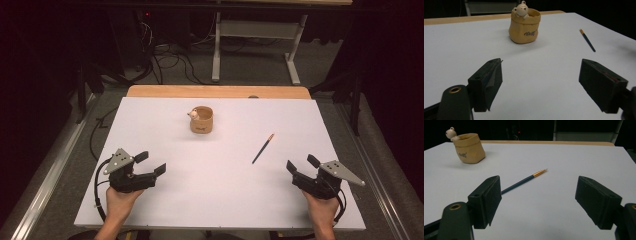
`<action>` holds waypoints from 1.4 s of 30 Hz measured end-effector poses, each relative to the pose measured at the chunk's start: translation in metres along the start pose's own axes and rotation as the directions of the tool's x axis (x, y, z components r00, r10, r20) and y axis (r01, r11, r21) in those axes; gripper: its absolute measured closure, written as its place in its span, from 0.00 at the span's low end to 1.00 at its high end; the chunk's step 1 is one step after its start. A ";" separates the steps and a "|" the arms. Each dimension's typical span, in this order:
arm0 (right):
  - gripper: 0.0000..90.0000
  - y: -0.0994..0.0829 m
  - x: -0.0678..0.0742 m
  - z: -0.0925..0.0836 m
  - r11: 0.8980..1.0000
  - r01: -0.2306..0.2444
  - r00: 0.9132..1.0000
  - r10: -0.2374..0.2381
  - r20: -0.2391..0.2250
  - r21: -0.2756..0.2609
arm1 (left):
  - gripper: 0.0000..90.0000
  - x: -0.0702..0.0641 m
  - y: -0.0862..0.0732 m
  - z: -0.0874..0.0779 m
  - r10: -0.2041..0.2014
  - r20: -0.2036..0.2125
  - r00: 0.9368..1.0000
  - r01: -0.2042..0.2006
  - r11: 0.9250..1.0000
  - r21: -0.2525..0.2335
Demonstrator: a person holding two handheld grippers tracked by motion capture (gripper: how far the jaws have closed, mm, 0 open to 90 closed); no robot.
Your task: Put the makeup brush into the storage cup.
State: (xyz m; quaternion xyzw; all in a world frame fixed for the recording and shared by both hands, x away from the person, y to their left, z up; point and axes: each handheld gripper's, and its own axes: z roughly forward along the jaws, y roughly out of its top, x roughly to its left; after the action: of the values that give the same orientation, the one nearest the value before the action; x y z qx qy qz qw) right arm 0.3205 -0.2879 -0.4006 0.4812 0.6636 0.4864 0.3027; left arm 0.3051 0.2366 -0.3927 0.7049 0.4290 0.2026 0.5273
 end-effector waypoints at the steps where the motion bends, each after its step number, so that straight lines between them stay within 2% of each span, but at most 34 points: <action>1: 0.25 0.000 0.000 0.000 1.000 0.002 1.000 -0.002 0.001 0.000 | 0.22 0.000 0.000 0.000 -0.001 0.000 1.000 0.001 1.000 0.000; 11: 0.25 0.001 0.001 -0.001 1.000 0.001 1.000 -0.001 0.004 -0.008 | 0.21 -0.001 0.000 0.000 0.002 -0.001 1.000 -0.002 1.000 0.000; 17: 0.25 0.003 0.001 0.000 1.000 -0.016 1.000 0.016 -0.006 -0.012 | 0.21 -0.001 0.000 0.001 0.003 -0.001 1.000 -0.003 1.000 0.003; 30: 0.24 0.011 0.010 0.007 1.000 0.014 1.000 -0.014 -0.022 0.008 | 0.21 0.000 0.000 0.001 0.003 -0.002 1.000 -0.003 1.000 0.002; 42: 0.24 0.013 0.011 0.008 1.000 0.020 0.999 -0.019 -0.026 0.007 | 0.21 0.000 0.000 0.001 0.002 -0.002 1.000 -0.002 1.000 0.002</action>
State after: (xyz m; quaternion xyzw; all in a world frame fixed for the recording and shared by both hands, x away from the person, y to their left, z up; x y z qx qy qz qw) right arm 0.3281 -0.2742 -0.3904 0.4695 0.6739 0.4871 0.2970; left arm 0.3059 0.2354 -0.3929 0.7056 0.4290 0.2035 0.5260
